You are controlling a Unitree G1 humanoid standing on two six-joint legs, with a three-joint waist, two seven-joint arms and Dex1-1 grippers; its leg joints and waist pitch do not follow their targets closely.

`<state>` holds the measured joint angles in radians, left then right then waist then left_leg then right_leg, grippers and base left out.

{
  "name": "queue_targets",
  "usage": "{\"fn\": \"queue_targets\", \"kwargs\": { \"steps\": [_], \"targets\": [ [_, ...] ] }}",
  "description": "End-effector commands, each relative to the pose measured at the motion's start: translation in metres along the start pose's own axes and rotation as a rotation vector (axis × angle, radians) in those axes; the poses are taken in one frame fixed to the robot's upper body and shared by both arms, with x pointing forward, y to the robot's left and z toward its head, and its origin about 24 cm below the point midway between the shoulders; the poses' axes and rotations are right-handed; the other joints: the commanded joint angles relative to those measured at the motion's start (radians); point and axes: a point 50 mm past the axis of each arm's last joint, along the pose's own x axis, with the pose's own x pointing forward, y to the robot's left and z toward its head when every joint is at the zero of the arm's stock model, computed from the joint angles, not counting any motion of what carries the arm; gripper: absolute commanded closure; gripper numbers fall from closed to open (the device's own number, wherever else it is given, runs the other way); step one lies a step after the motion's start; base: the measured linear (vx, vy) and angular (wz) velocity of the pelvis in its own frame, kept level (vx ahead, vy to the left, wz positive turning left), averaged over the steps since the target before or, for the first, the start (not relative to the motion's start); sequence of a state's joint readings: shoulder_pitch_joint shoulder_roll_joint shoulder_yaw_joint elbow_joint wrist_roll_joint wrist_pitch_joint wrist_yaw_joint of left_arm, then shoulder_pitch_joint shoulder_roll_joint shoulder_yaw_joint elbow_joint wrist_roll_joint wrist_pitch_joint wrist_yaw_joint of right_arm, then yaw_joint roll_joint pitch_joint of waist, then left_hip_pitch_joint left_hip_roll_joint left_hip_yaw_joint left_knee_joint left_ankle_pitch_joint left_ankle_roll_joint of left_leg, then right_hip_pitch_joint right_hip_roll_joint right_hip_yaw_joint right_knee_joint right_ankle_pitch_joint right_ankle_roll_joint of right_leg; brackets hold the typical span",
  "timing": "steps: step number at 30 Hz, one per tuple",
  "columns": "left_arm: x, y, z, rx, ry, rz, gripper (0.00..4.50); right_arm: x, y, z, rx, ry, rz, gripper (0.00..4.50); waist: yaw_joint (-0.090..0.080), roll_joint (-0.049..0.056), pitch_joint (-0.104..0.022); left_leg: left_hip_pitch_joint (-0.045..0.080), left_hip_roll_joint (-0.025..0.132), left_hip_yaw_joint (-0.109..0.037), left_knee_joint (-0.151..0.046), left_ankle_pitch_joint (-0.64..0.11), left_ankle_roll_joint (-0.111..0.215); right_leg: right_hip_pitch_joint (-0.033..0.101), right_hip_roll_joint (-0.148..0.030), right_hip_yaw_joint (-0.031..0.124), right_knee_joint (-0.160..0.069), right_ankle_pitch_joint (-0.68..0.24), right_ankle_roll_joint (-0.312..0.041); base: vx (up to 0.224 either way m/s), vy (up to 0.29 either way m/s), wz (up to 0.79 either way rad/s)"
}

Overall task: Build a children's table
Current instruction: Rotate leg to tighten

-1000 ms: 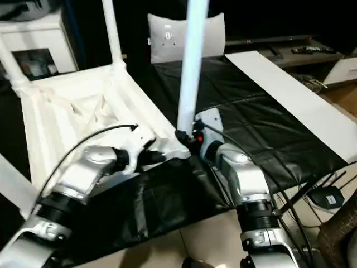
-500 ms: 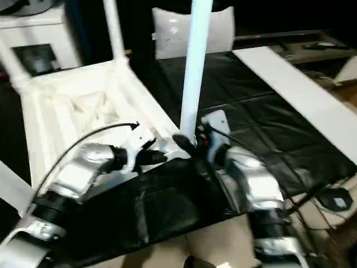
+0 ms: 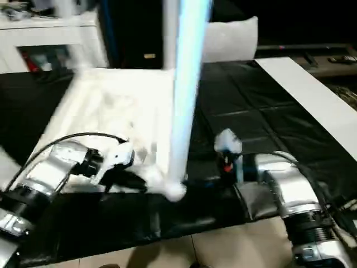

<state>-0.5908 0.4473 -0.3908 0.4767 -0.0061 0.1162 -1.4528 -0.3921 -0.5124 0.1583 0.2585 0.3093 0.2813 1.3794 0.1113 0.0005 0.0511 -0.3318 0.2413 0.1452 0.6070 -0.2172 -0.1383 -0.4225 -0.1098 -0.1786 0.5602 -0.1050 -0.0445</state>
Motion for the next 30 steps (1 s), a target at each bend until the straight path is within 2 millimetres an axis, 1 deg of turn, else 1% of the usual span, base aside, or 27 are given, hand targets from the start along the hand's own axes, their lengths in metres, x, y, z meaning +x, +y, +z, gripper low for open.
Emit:
{"fn": "queue_targets", "kwargs": {
  "steps": [1, 2, 3, 4, 5, 6, 9, 10, 11, 13, 14, 15, 16, 18, 20, 21, 23, 25, 26, 27, 28, 29, 30],
  "targets": [
    [0.005, 0.000, 0.019, 0.090, -0.021, -0.075, 4.50, 0.001, -0.001, 0.003, 0.002, 0.000, 0.021, 0.90, -0.009, -0.008, -0.074, -0.009, -0.020, 0.028, -0.067, -0.195, 0.078, 0.070, -0.031, 0.035, -0.087, -0.547, -0.016, 0.000, 0.000, 0.00],
    [0.005, 0.000, 0.020, 0.095, -0.023, -0.082, 4.50, 0.002, -0.001, 0.002, 0.005, 0.001, 0.031, 0.92, -0.008, -0.009, -0.075, -0.008, -0.020, 0.029, -0.066, -0.192, 0.075, 0.069, -0.031, 0.035, -0.087, -0.548, -0.012, 0.000, 0.000, 0.00],
    [0.005, 0.000, 0.021, 0.099, -0.027, -0.085, 4.50, 0.003, -0.001, 0.002, 0.011, 0.001, 0.045, 0.93, -0.008, -0.015, -0.075, -0.008, -0.021, 0.030, -0.066, -0.191, 0.076, 0.068, -0.031, 0.035, -0.088, -0.551, -0.010, 0.000, 0.000, 0.00],
    [0.005, 0.000, 0.021, 0.103, -0.030, -0.090, 4.50, 0.004, 0.000, 0.001, 0.015, 0.003, 0.059, 1.03, -0.007, -0.012, -0.075, -0.010, -0.022, 0.030, -0.064, -0.190, 0.077, 0.070, -0.030, 0.033, -0.088, -0.556, -0.007, 0.000, 0.000, 0.00],
    [0.005, 0.000, 0.022, 0.106, -0.032, -0.096, 4.50, 0.005, 0.001, 0.001, 0.021, 0.004, 0.077, 1.18, -0.008, -0.015, -0.075, -0.013, -0.023, 0.029, -0.064, -0.186, 0.077, 0.072, -0.030, 0.031, -0.088, -0.559, 0.002, 0.000, 0.000, 0.00],
    [0.005, 0.000, 0.022, 0.108, -0.033, -0.099, 4.50, 0.006, 0.001, 0.000, 0.024, 0.008, 0.091, 1.31, -0.008, -0.015, -0.074, -0.012, -0.024, 0.029, -0.064, -0.186, 0.075, 0.071, -0.029, 0.030, -0.090, -0.567, 0.010, 0.000, 0.000, 0.00],
    [0.004, 0.000, 0.021, 0.109, -0.033, -0.103, 4.50, 0.007, 0.002, 0.000, 0.027, 0.012, 0.111, 1.42, -0.009, -0.014, -0.075, -0.013, -0.025, 0.030, -0.062, -0.188, 0.075, 0.070, -0.027, 0.027, -0.093, -0.577, 0.020, 0.000, 0.000, 0.00],
    [0.003, 0.000, 0.020, 0.109, -0.028, -0.103, 4.50, 0.007, 0.002, 0.000, 0.031, 0.012, 0.122, 1.56, -0.009, -0.017, -0.075, -0.013, -0.025, 0.029, -0.062, -0.187, 0.075, 0.070, -0.027, 0.025, -0.094, -0.576, 0.024, 0.000, 0.000, 0.00],
    [0.003, 0.000, 0.020, 0.109, -0.027, -0.103, 4.50, 0.008, 0.003, 0.000, 0.034, 0.011, 0.126, 1.56, -0.009, -0.015, -0.075, -0.013, -0.025, 0.029, -0.063, -0.187, 0.075, 0.070, -0.027, 0.025, -0.093, -0.576, 0.023, 0.000, 0.000, 0.00],
    [0.002, 0.000, 0.019, 0.108, -0.026, -0.103, 4.50, 0.008, 0.003, 0.000, 0.039, 0.010, 0.136, 1.86, -0.009, -0.015, -0.075, -0.012, -0.025, 0.029, -0.063, -0.187, 0.073, 0.069, -0.027, 0.025, -0.093, -0.576, 0.025, 0.000, 0.000, 0.00],
    [0.002, 0.000, 0.019, 0.108, -0.026, -0.103, 4.50, 0.008, 0.003, 0.000, 0.039, 0.010, 0.136, 1.90, -0.009, -0.016, -0.076, -0.014, -0.024, 0.029, -0.063, -0.183, 0.074, 0.070, -0.027, 0.026, -0.092, -0.572, 0.025, 0.000, 0.000, 0.00],
    [0.002, 0.000, 0.019, 0.107, -0.026, -0.102, 4.50, 0.009, 0.003, 0.000, 0.042, 0.011, 0.140, 1.94, -0.009, -0.016, -0.075, -0.014, -0.024, 0.029, -0.063, -0.183, 0.074, 0.070, -0.027, 0.026, -0.092, -0.571, 0.024, 0.000, 0.000, 0.00],
    [0.002, 0.000, 0.019, 0.106, -0.025, -0.101, 4.50, 0.009, 0.004, -0.001, 0.048, 0.010, 0.147, 2.04, -0.009, -0.015, -0.075, -0.014, -0.023, 0.028, -0.064, -0.184, 0.075, 0.070, -0.027, 0.026, -0.092, -0.568, 0.022, 0.000, 0.000, 0.00],
    [0.002, 0.001, 0.019, 0.092, -0.035, -0.087, 4.50, 0.010, 0.005, -0.001, 0.065, 0.001, 0.162, 2.28, -0.009, -0.017, -0.074, -0.014, -0.024, 0.029, -0.063, -0.182, 0.073, 0.070, -0.027, 0.026, -0.092, -0.571, 0.022, 0.000, 0.000, 0.00],
    [0.002, 0.002, 0.019, 0.081, -0.041, -0.075, 4.50, 0.011, 0.006, -0.001, 0.074, -0.010, 0.167, 2.34, -0.008, -0.017, -0.075, -0.014, -0.024, 0.029, -0.063, -0.181, 0.073, 0.070, -0.028, 0.026, -0.092, -0.574, 0.025, 0.000, 0.000, 0.00],
    [0.002, 0.005, 0.019, 0.053, -0.056, -0.028, 4.50, 0.015, 0.008, 0.001, 0.092, -0.047, 0.166, 2.40, -0.008, -0.014, -0.074, -0.013, -0.024, 0.029, -0.063, -0.182, 0.072, 0.069, -0.027, 0.026, -0.094, -0.573, 0.023, 0.000, 0.000, 0.00],
    [0.002, 0.007, 0.020, 0.036, -0.071, 0.008, 4.50, 0.017, 0.009, 0.003, 0.101, -0.072, 0.158, 2.46, -0.008, -0.015, -0.074, -0.014, -0.025, 0.029, -0.062, -0.184, 0.070, 0.069, -0.027, 0.024, -0.095, -0.581, 0.028, 0.000, 0.000, 0.00],
    [0.003, 0.010, 0.021, 0.012, -0.086, 0.064, 4.50, 0.023, 0.009, 0.004, 0.107, -0.087, 0.120, 2.46, -0.010, -0.011, -0.072, -0.010, -0.028, 0.029, -0.060, -0.196, 0.064, 0.066, -0.025, 0.018, -0.101, -0.599, 0.037, 0.000, 0.000, 0.00],
    [0.004, 0.014, 0.022, -0.021, -0.097, 0.138, 4.50, 0.032, 0.005, 0.005, 0.103, -0.095, 0.023, 2.46, -0.013, -0.013, -0.071, -0.010, -0.032, 0.029, -0.057, -0.206, 0.060, 0.066, -0.022, 0.012, -0.106, -0.617, 0.055, 0.000, 0.000, 0.00],
    [0.005, 0.016, 0.024, -0.035, -0.107, 0.169, 4.50, 0.035, 0.001, 0.004, 0.100, -0.085, -0.033, 2.47, -0.017, -0.010, -0.069, -0.007, -0.033, 0.028, -0.054, -0.218, 0.050, 0.061, -0.022, 0.002, -0.113, -0.637, 0.071, 0.000, 0.000, 0.00],
    [0.005, 0.016, 0.024, -0.035, -0.107, 0.169, 4.50, 0.035, 0.001, 0.004, 0.100, -0.085, -0.033, 2.48, -0.025, -0.013, -0.068, -0.009, -0.035, 0.028, -0.051, -0.231, 0.047, 0.061, -0.018, -0.006, -0.119, -0.648, 0.085, 0.000, 0.000, 0.00],
    [0.008, 0.018, 0.026, -0.056, -0.121, 0.216, 4.50, 0.041, -0.005, 0.004, 0.095, -0.075, -0.116, 2.49, -0.037, -0.010, -0.070, -0.006, -0.037, 0.027, -0.045, -0.256, 0.047, 0.063, -0.016, -0.023, -0.131, -0.664, 0.111, 0.000, 0.000, 0.00],
    [0.010, 0.020, 0.029, -0.077, -0.138, 0.255, 4.50, 0.047, -0.010, 0.004, 0.108, -0.072, -0.189, 2.50, -0.051, 0.003, -0.069, -0.004, -0.025, 0.021, -0.048, -0.284, 0.052, 0.073, -0.016, -0.041, -0.143, -0.652, 0.122, 0.000, 0.000, 0.00]
  ]
}}
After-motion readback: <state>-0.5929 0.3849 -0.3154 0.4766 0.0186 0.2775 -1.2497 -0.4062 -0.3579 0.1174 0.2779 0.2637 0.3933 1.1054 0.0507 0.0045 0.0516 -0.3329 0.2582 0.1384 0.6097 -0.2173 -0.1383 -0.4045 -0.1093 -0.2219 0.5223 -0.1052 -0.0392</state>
